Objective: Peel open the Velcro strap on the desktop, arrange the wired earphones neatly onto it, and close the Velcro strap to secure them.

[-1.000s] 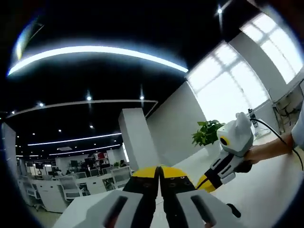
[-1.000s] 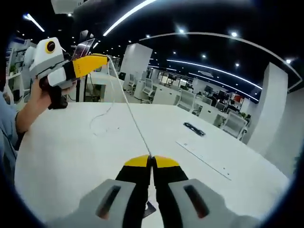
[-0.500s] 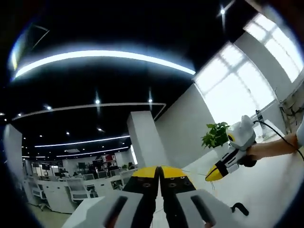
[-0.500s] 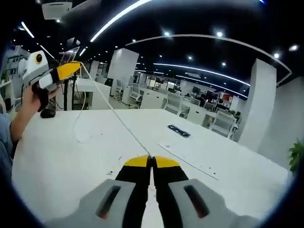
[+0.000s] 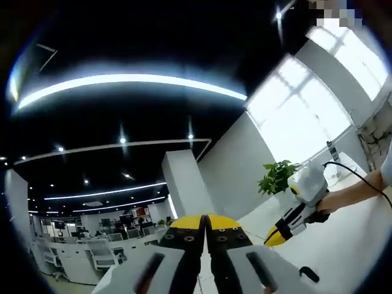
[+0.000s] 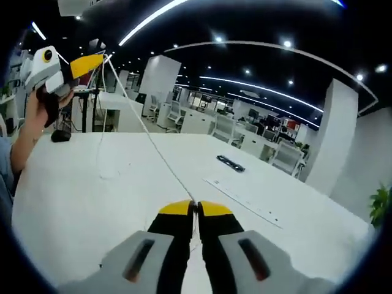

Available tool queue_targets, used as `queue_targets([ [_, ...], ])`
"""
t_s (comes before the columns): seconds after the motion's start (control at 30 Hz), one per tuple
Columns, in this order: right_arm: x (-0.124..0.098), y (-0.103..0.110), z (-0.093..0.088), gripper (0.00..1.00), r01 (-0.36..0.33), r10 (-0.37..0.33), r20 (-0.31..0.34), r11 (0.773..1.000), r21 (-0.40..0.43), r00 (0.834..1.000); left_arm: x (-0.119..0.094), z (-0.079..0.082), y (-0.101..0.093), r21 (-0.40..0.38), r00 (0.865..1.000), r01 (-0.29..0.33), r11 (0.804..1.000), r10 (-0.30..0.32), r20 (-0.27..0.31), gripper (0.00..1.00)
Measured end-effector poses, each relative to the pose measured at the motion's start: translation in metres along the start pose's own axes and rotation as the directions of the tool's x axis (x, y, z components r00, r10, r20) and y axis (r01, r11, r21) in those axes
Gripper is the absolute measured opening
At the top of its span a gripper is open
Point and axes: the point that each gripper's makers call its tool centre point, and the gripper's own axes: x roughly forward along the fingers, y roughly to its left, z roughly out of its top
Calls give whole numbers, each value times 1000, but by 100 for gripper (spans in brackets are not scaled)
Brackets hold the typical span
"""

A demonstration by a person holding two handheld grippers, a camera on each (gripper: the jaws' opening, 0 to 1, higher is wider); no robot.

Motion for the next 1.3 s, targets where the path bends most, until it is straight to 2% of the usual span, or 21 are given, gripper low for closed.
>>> queue_targets([
  [0.2,8,-3,-4,5,39,-40,-16,997,-69,999,0,1,-2,8,1000,9,1000,-9,-8,5],
  [0.27,12,-3,-7,5,53,-57,-35,993,-109,998,-1,3,-3,11,1000,8,1000,-8,-4,5],
  [0.37,16,-17,-21,4,105,-127,-104,975,-196,986,-4,11,2,20,1000,-12,1000,12,17,5],
  [0.4,18,-16,-20,4,92,-106,-82,983,-159,991,-6,14,4,12,1000,-9,1000,9,20,5],
  [0.43,20,-13,-17,4,70,-75,-47,994,-84,996,-6,15,2,-1,1000,4,1000,-4,15,5],
  [0.47,17,-13,-19,4,67,-70,-40,996,-52,997,-6,15,2,-4,1000,4,1000,-4,16,5],
  [0.63,16,-28,-21,4,110,-113,-31,991,-70,993,-6,12,3,11,1000,-3,1000,3,-1,5],
  [0.77,11,-46,-22,4,168,-171,-25,983,-72,985,-6,18,4,27,1000,-13,1000,13,11,5],
  [0.8,7,-57,-29,4,218,-224,-67,972,-83,972,-7,21,7,31,999,-27,999,27,20,5],
  [0.83,6,-66,-36,4,238,-251,-100,963,-124,963,-8,31,16,41,995,-75,996,72,71,5],
  [0.87,5,-71,-41,4,249,-263,-111,961,-121,959,-14,41,24,53,992,-95,994,91,86,5],
  [0.93,0,-78,-51,4,246,-248,-101,969,-31,964,-22,56,31,46,989,-99,994,93,114,5],
  [1.0,-8,-86,-53,4,261,-260,-86,965,10,962,-24,59,36,51,990,-105,993,100,95,5],
  [1.03,-10,-85,-51,4,259,-257,-77,966,21,963,-23,56,38,37,991,-107,994,104,85,5],
  [1.1,-12,-82,-45,4,251,-248,-59,967,47,967,-17,39,31,-17,998,-58,998,59,30,5],
  [1.17,-14,-78,-36,4,242,-240,-48,969,43,970,-11,22,24,-36,999,-41,999,41,-2,5],
  [1.23,-16,-69,-28,4,221,-219,-35,975,37,975,-3,-1,7,-44,998,8,999,-10,-54,5],
  [1.3,-16,-60,-24,4,199,-198,-34,980,31,980,5,-23,-16,-66,992,74,995,-81,-101,5],
])
